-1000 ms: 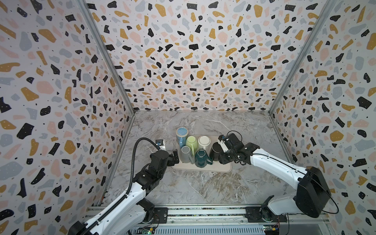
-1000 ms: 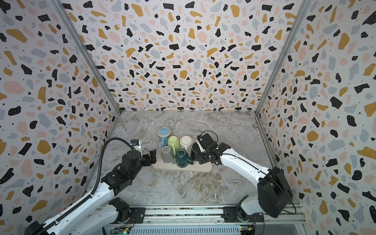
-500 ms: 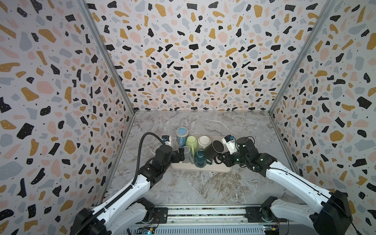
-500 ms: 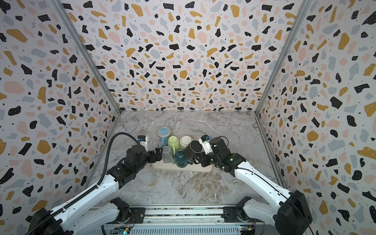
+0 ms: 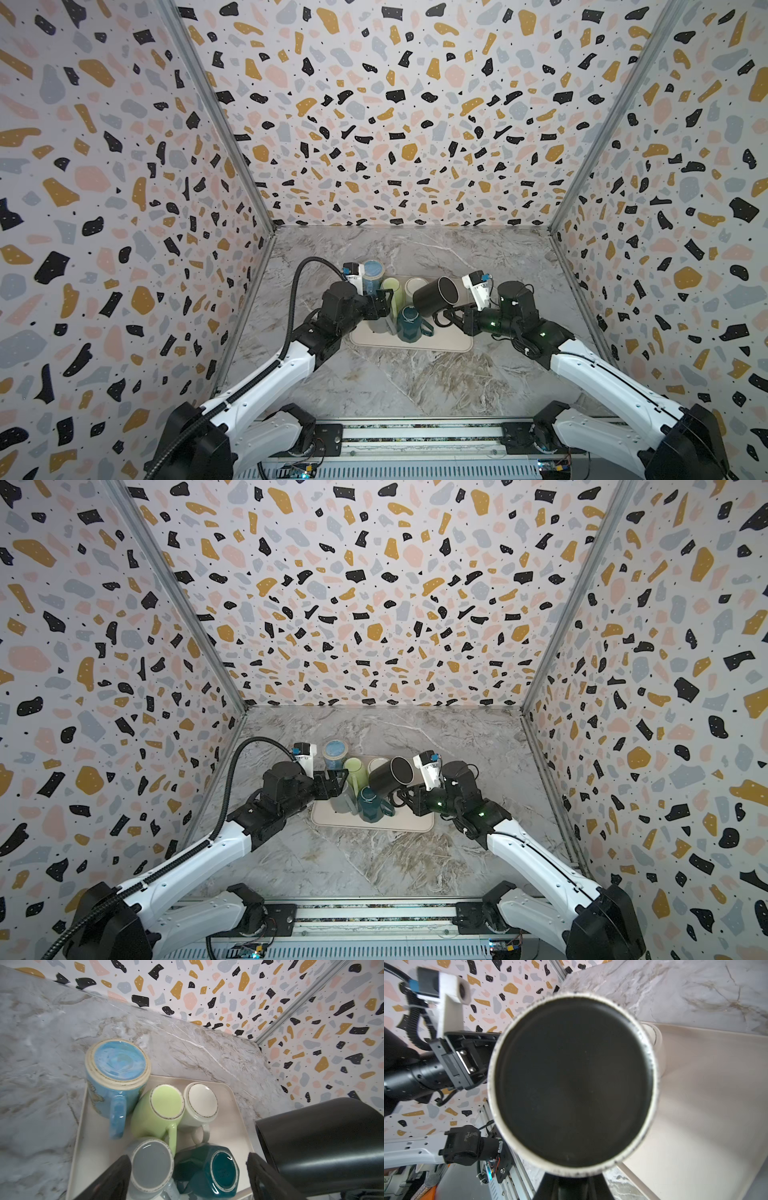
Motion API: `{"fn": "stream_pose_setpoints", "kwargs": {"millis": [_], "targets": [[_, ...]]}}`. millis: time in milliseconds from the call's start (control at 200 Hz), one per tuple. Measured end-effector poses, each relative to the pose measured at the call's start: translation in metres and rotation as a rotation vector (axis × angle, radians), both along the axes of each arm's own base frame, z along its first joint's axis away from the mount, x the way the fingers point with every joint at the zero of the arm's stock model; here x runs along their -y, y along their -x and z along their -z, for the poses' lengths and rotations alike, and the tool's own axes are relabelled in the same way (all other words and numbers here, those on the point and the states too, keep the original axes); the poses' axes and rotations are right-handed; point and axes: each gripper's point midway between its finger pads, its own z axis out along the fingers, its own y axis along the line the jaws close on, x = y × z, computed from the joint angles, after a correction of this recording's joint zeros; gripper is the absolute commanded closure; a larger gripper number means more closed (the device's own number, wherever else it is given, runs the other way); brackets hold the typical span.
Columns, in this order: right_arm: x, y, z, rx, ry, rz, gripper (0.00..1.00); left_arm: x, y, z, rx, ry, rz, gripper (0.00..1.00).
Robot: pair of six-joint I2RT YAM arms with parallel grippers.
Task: Turn the mug right side up
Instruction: Pick up the mug from the tray, then place the mug at the top-left of the table.
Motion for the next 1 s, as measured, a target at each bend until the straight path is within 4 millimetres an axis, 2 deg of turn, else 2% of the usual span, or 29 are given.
{"fn": "stream_pose_setpoints", "kwargs": {"millis": [501,761,1001], "targets": [[-0.02,-0.004,-0.046,0.082,-0.247,-0.068,1.0,0.038,0.008,-0.044,0.066,0.262,0.14,0.23],[-0.028,-0.006,-0.07,0.123,-0.356,-0.112,1.0,0.056,0.018,-0.053,0.078,0.326,0.206,0.31],[-0.033,-0.008,-0.075,0.118,-0.404,-0.138,1.0,0.064,0.019,-0.05,0.07,0.346,0.219,0.33]]}}
